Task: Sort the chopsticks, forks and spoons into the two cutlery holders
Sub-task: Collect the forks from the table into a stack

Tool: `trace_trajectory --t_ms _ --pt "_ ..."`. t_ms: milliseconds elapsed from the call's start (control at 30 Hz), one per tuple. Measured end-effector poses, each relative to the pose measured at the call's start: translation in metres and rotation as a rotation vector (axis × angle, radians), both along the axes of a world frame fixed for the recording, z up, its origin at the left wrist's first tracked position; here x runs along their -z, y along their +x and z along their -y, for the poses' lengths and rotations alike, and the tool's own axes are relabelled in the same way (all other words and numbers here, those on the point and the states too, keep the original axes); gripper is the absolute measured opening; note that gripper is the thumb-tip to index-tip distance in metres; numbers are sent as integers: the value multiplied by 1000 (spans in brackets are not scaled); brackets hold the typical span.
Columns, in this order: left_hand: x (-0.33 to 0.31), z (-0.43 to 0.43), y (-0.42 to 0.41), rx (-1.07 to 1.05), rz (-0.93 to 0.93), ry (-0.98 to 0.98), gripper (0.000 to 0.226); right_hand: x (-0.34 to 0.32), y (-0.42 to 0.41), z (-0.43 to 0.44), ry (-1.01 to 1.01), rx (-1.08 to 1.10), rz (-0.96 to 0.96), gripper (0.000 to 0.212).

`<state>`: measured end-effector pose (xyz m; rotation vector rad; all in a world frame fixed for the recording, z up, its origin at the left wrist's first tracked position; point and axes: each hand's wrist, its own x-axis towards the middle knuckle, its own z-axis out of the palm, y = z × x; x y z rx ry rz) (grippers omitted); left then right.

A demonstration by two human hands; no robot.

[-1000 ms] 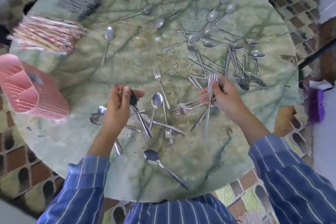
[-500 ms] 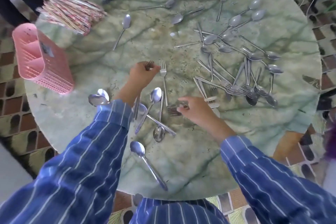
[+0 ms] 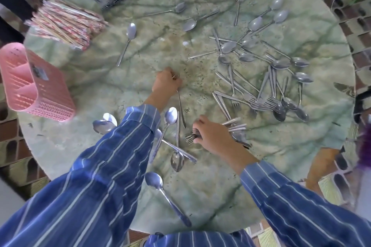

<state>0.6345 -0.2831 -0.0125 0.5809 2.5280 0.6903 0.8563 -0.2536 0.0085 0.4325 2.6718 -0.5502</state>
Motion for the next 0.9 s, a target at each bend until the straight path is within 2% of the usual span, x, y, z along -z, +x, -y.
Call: trace_trajectory --t_ms 100,233,400,467,567,700,800,900 --pt "-8 1 -3 -4 65 124 25 0 1 3 1 -48 -70 25" --pt "-40 14 -6 -5 26 279 11 -1 -3 2 -34 -71 -59 32" --pt "-81 30 -1 -67 164 601 19 -6 -8 -4 -35 -51 -81 21" --pt "-95 39 7 -82 120 641 23 -13 -6 -12 -67 -10 -144 17" --pt "-104 49 22 -89 132 691 28 -31 0 -32 -84 98 -309 16" --pt "-102 51 53 -58 366 680 41 -66 11 -57 -215 371 -593 15" --pt "-101 37 90 -6 472 644 25 -95 21 -71 -422 650 -679 7" --pt "-103 13 129 24 473 636 18 -113 36 -85 -630 796 -729 9"
